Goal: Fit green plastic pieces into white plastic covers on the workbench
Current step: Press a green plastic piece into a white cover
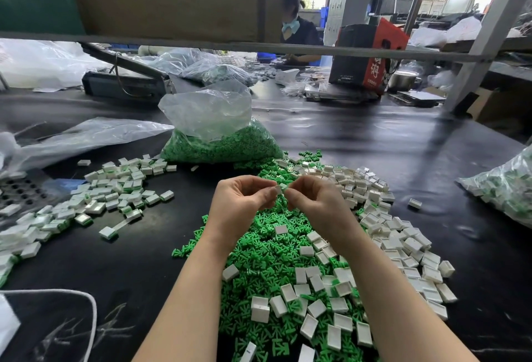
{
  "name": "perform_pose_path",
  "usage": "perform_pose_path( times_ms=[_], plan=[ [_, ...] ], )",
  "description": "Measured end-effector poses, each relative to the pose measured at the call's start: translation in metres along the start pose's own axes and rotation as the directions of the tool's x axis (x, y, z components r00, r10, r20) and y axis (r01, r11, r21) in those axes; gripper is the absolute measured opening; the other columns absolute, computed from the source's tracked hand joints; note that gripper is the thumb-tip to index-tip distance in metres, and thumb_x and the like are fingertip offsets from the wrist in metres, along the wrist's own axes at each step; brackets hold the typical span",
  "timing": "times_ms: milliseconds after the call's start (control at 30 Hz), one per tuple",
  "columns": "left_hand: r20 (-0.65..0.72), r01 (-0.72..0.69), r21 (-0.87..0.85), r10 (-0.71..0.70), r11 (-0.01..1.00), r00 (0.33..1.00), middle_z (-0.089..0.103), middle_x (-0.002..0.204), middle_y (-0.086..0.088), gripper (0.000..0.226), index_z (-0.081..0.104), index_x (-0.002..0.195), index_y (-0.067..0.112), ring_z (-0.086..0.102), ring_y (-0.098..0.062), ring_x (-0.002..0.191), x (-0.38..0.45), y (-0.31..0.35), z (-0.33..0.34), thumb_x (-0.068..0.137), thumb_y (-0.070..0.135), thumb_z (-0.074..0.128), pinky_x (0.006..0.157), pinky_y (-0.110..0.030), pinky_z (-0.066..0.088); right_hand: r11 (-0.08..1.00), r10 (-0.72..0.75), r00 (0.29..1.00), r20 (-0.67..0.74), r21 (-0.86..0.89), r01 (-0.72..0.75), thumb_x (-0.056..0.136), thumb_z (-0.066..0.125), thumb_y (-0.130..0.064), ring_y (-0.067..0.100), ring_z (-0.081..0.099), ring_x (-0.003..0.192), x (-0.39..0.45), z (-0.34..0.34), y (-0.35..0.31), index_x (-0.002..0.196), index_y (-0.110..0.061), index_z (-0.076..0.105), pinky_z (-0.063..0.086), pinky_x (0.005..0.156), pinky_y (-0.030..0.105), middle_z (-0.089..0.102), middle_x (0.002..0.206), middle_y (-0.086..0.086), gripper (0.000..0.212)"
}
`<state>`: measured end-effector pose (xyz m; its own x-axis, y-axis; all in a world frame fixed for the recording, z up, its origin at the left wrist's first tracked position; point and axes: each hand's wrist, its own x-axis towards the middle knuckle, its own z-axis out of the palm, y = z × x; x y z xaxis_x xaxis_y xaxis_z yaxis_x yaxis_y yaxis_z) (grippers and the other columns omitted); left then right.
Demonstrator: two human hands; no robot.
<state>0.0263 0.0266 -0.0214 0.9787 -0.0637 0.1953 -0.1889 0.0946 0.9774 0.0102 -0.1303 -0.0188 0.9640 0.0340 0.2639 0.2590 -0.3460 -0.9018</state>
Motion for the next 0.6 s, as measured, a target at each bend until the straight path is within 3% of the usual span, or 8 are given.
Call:
perform_pose_path(
  times_ms=[67,167,300,433,600],
  plan=[
    [0.010,0.001,0.012,-0.001,1.000,1.000,0.073,0.072,-0.011,0.004,0.075,0.081,0.005,0.067,-0.014,0.064,0.0005,-0.0009,-0.0003,0.079,0.001,0.075,0.063,-0.019,0.055,0.999,0.010,0.998,0.055,-0.054,-0.007,0.097,0.057,-0.014,0.019,0.056,0.066,-0.0011,-0.0005,-0.0004,0.087,-0.005,0.064,0.046,0.064,0.035,0.065,0.075,0.014,0.015],
    [0.048,-0.005,0.068,0.002,0.998,0.999,0.073,0.075,-0.011,0.003,0.074,0.083,0.008,0.066,-0.014,0.067,0.0017,-0.0032,-0.0020,0.082,0.005,0.074,0.066,-0.022,0.056,0.995,0.017,0.993,0.115,-0.104,-0.005,0.099,0.051,-0.013,0.018,0.052,0.064,-0.0019,0.0011,-0.0013,0.081,-0.009,0.060,0.043,0.064,0.039,0.058,0.069,0.007,0.021],
    [0.139,0.082,0.128,-0.099,0.988,0.985,0.066,0.069,0.000,0.008,0.065,0.091,0.008,0.059,-0.007,0.061,0.0027,-0.0070,-0.0050,0.091,0.016,0.066,0.061,-0.020,0.049,0.999,0.004,0.990,0.139,-0.036,0.001,0.099,0.050,-0.009,0.018,0.047,0.064,-0.0015,-0.0014,-0.0021,0.080,-0.001,0.057,0.038,0.064,0.036,0.053,0.068,0.008,0.021],
    [0.273,0.088,0.212,-0.146,0.973,0.951,0.055,0.064,0.000,0.021,0.060,0.085,0.008,0.047,-0.007,0.057,0.0005,-0.0078,-0.0039,0.100,0.018,0.050,0.055,-0.017,0.039,1.000,0.017,0.988,0.151,-0.016,-0.015,0.099,0.048,-0.008,0.018,0.044,0.064,-0.0011,-0.0002,0.0005,0.079,0.000,0.055,0.036,0.066,0.037,0.049,0.065,0.005,0.023],
    [0.265,0.021,0.245,-0.088,0.969,0.960,0.047,0.063,-0.001,0.025,0.053,0.076,0.011,0.040,-0.010,0.056,0.0003,-0.0040,-0.0018,0.101,0.015,0.048,0.055,-0.021,0.033,1.000,-0.004,0.990,0.141,-0.006,0.005,0.101,0.047,-0.012,0.016,0.040,0.061,-0.0003,0.0048,-0.0003,0.074,-0.010,0.051,0.034,0.062,0.036,0.046,0.064,0.001,0.028]
  ],
)
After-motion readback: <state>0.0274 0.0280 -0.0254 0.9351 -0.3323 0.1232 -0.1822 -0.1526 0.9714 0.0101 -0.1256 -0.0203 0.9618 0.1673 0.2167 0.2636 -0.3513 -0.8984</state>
